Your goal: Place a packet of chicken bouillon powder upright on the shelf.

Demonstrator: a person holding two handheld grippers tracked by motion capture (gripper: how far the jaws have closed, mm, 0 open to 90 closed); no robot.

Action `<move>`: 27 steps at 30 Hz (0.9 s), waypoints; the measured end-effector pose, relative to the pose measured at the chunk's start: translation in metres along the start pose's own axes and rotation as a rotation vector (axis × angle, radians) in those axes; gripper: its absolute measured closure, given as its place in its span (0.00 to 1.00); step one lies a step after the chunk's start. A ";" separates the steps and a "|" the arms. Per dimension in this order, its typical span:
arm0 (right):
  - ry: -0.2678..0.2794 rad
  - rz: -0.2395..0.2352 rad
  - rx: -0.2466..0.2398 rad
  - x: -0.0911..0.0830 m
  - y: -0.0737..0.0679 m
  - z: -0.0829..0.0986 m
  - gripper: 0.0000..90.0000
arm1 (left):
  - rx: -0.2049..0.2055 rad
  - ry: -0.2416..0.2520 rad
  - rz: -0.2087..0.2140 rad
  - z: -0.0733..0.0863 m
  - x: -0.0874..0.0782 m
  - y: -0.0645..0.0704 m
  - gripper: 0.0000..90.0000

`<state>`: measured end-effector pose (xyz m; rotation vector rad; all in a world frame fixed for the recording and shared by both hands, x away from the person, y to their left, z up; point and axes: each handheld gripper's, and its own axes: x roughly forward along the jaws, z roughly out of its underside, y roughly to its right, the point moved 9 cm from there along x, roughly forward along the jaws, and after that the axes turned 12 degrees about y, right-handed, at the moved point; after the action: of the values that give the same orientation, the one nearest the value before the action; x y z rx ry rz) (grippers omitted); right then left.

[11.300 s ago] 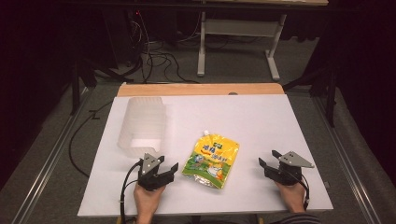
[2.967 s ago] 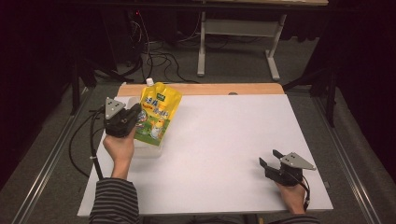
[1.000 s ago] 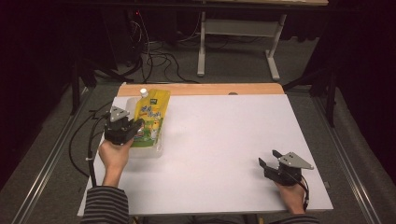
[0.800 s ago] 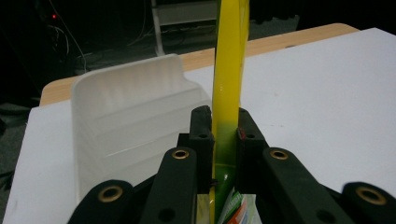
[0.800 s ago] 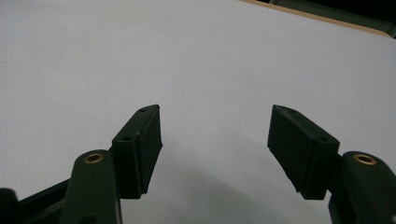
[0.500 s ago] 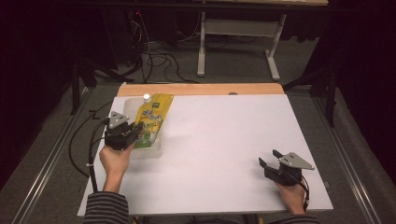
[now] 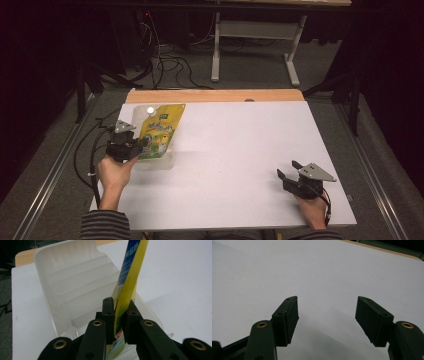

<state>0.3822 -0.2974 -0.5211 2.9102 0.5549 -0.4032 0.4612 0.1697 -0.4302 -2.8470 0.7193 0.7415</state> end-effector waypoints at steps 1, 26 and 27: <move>0.001 -0.002 -0.001 0.000 0.000 0.000 0.39 | 0.012 0.009 -0.003 0.000 0.000 0.001 1.00; 0.001 -0.001 -0.001 0.000 0.000 0.000 0.39 | -0.036 0.137 -0.028 0.029 0.001 -0.003 0.91; 0.001 -0.001 -0.001 0.000 0.000 0.000 0.40 | -0.034 0.137 -0.026 0.030 0.000 -0.003 0.90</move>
<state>0.3824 -0.2972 -0.5211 2.9095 0.5567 -0.4010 0.4500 0.1790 -0.4568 -2.9550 0.6920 0.5640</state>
